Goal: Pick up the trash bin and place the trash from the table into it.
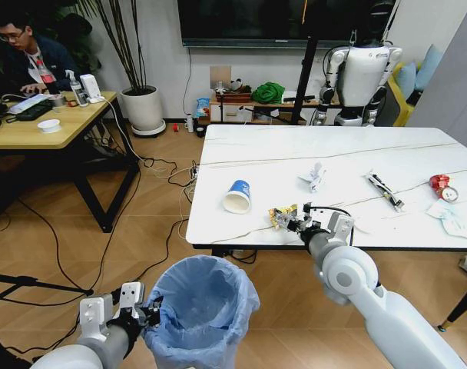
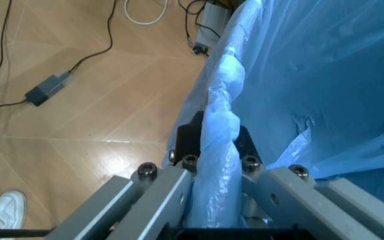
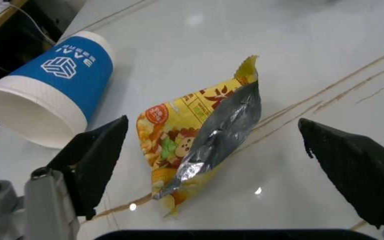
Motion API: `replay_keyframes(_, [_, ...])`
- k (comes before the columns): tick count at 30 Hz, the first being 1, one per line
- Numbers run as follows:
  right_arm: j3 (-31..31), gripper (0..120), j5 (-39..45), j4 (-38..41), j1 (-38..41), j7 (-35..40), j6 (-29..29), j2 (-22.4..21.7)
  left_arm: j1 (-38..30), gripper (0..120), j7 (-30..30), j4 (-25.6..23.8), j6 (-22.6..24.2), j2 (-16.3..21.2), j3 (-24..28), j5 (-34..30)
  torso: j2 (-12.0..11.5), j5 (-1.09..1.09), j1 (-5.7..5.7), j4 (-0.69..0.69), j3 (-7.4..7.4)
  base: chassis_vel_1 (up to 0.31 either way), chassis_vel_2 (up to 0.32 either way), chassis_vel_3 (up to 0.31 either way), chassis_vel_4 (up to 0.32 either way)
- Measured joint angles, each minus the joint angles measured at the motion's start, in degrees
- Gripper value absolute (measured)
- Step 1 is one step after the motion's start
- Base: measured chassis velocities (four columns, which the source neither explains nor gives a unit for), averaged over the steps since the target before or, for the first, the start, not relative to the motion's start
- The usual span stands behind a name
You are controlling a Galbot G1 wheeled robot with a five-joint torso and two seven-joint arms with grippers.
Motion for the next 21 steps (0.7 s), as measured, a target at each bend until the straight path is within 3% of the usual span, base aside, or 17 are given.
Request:
replay_keyframes(2, [-0.1,90,0.0,-0.3,0.1,0.0,0.0,0.1,-0.1,0,0.0,0.0,0.0,0.0,0.0,0.0,0.0,0.00,0.00,0.00,0.00,0.000,0.000,0.000,0.000])
replay_keyframes(13, [-0.1,51,-0.1,-1.3,0.6,0.0,0.4,0.0,-0.8,0,0.1,0.0,0.0,0.0,0.1,-0.1,0.0,0.00,-0.01,0.00,-0.01,0.000,0.000,0.000,0.000])
replay_keyframes(17, [-0.5,32,-0.1,-1.4,0.9,-0.1,0.8,0.0,-1.0,0,0.2,0.0,0.0,0.0,0.0,-0.1,0.0,0.00,-0.01,0.00,-0.01,0.000,0.000,0.000,0.000])
replay_keyframes(19, [-0.6,30,-0.2,-1.4,0.9,-0.1,0.8,0.0,-1.0,0,0.2,0.0,0.0,0.0,0.0,-0.1,0.0,0.00,-0.01,0.00,-0.01,0.000,0.000,0.000,0.000])
replay_keyframes(21, [-0.7,16,-0.2,-1.5,1.2,-0.1,1.0,-0.1,-1.2,0,0.3,0.0,0.0,-0.1,0.0,-0.1,0.0,0.00,-0.01,0.00,-0.01,0.000,0.000,0.000,0.000])
